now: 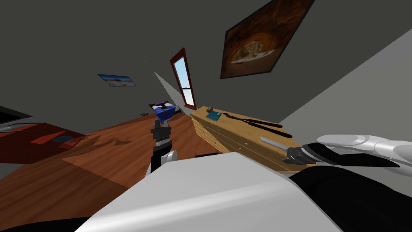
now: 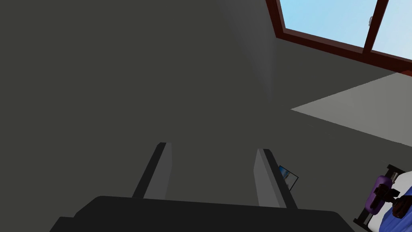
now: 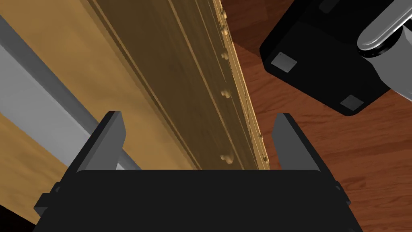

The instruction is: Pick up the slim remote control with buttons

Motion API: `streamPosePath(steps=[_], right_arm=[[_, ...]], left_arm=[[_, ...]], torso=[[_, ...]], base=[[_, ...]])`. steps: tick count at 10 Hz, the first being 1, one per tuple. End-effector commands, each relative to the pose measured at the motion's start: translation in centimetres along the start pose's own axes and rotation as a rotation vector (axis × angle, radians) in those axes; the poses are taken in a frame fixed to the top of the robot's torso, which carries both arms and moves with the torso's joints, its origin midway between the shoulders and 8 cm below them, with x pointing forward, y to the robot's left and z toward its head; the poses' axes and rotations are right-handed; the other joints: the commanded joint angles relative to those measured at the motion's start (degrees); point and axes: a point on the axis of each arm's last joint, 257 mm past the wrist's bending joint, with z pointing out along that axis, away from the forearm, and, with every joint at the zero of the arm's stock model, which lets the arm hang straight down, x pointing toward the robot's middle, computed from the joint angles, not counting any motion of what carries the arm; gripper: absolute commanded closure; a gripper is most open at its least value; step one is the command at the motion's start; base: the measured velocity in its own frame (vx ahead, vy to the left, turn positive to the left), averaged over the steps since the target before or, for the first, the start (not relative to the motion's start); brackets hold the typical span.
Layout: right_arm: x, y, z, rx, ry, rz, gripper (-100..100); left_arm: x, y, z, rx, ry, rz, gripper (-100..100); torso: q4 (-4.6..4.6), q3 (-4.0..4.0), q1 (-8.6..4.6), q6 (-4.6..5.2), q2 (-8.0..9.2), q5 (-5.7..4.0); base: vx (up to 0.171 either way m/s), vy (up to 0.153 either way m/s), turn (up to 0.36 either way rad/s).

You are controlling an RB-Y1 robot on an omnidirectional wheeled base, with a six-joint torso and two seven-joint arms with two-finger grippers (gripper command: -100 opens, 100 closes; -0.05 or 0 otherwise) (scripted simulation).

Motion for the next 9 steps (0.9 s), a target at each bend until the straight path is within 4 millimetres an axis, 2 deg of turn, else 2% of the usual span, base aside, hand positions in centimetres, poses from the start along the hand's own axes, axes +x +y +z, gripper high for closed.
streamPosePath(steps=[1,4,6,9], right_arm=[[0.1,-0.8,-0.8,0.015,0.022,-0.048,-100],[0.6,-0.6,-1.0,0.0,0.049,-0.121,-100],[1.3,1.5,0.2,-0.048,0.048,-0.137,-100],[1.3,1.5,0.1,-0.045,0.046,-0.136,-100]], left_arm=[[0.0,0.0,0.0,0.0,0.0,0.0,0],[0.0,0.0,0.0,0.0,0.0,0.0,0],[0.0,0.0,0.0,0.0,0.0,0.0,0],[0.0,0.0,0.0,0.0,0.0,0.0,0]], torso=[[0.0,0.0,0.0,0.0,0.0,0.0],[-0.01,-0.03,-0.16,-0.02,-0.07,-0.04],[-0.02,-0.04,-0.21,-0.01,-0.08,-0.07],[0.03,0.08,0.33,0.03,0.14,0.05]], base=[[0.061,-0.121,0.1],[0.076,-0.173,0.155],[0.09,-0.151,0.102],[0.025,-0.039,0.002]])
